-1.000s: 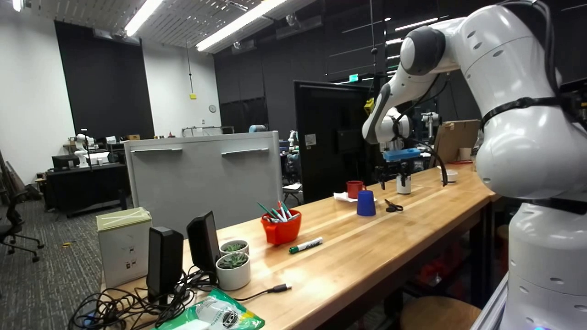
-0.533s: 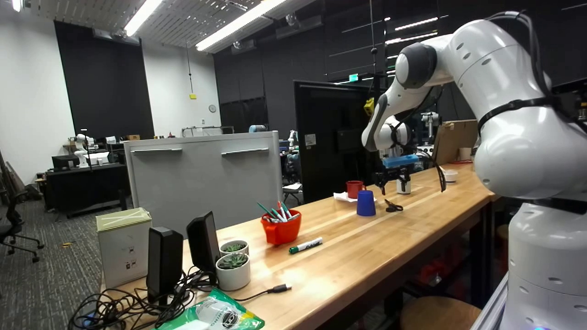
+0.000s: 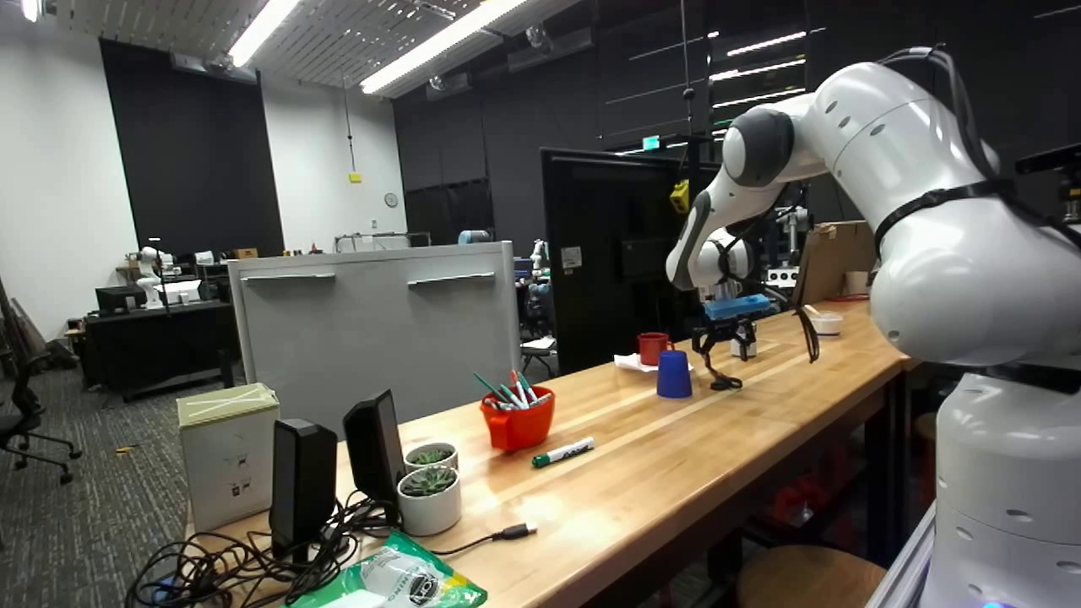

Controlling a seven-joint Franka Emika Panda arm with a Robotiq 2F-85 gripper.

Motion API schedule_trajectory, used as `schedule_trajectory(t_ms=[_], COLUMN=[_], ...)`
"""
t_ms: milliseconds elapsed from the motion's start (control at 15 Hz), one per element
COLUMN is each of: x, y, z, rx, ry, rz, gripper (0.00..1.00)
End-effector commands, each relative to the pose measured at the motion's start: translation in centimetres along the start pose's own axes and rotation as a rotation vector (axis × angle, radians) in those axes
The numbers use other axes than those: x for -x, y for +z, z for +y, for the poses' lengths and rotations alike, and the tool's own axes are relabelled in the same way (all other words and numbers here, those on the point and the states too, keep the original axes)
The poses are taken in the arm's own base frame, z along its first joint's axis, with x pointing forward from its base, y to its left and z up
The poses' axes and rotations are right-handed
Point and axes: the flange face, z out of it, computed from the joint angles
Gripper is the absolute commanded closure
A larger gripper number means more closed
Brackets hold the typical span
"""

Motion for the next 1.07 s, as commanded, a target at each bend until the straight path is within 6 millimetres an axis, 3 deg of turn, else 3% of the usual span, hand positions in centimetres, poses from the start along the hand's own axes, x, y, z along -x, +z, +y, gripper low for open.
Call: schedule_trajectory(t_ms=[0, 533, 600, 733, 1000], x=[-0.9, -1.4, -1.5, -1.6, -1.7], y=[0.6, 2.7, 2.8, 3.0, 2.4], z=[0.0, -0.8, -0.9, -0.9, -0.9], rx=[-0.017, -0.022, -0.021, -0.019, -0.036], ry=[0.026, 0.058, 0.061, 0.066, 0.081], rz=[-0.02, -0.056, -0.057, -0.06, -0.053], gripper=[0.0, 0.02, 0.26, 0.29, 0.57])
